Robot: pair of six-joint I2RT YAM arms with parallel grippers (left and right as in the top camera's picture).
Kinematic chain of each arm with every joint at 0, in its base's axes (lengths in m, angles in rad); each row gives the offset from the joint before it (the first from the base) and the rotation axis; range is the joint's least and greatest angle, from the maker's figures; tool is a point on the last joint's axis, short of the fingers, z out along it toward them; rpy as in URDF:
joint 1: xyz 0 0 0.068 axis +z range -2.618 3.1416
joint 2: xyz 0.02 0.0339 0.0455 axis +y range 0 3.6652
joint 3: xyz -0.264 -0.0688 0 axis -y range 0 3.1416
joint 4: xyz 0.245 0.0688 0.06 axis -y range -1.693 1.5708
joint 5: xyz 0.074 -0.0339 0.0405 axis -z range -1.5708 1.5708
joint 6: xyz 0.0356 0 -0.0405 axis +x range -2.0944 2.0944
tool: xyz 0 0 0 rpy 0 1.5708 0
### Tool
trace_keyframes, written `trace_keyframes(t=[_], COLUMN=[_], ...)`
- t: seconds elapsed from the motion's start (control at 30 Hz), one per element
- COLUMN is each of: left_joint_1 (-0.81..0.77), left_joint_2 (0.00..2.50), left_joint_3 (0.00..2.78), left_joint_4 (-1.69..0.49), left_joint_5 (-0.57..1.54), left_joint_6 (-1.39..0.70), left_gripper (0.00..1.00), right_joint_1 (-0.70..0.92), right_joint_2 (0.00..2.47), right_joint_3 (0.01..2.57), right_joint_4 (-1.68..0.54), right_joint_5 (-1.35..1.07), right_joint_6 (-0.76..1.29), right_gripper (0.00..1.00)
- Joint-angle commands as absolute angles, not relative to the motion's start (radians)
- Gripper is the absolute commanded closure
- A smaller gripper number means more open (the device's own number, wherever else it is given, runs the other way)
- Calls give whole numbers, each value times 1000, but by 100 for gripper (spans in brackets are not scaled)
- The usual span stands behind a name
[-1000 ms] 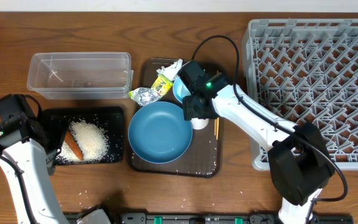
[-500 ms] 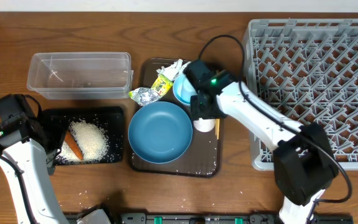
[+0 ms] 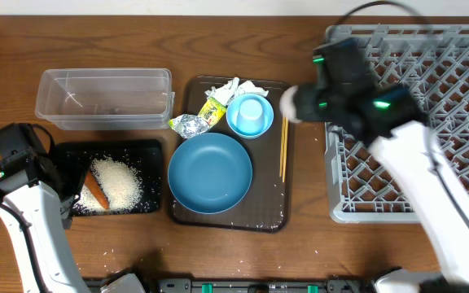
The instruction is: Sort waste into correct bins and load items into the dishwasher rack
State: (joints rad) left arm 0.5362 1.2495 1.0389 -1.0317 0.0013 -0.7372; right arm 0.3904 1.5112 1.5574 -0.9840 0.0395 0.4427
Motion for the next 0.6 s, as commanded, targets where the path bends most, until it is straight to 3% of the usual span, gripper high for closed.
trace_keyframes(t=[0.0,0.13,0.37,0.57], left_joint_1=[541,541,541,541], left_joint_2=[1253,1253,1253,1253], left_joint_3=[1045,1045,1045,1045], left_joint_4=[-1035,-1035,-1035,-1035], left_joint_5=[0,0,0,0], left_joint_6=[-750,-750,-750,-750], left_gripper=[3,3,3,3], right_joint_1=[274,98,-249,-434], right_joint_2=[1437,1392,1439,1534], right_joint_3=[1579,1579,1575,1575], right_joint_4=[-988,-987,-944,-901], right_joint_5=[152,200,213,175], right_joint_6=[405,387,387,426], right_gripper=[49,46,53,45])
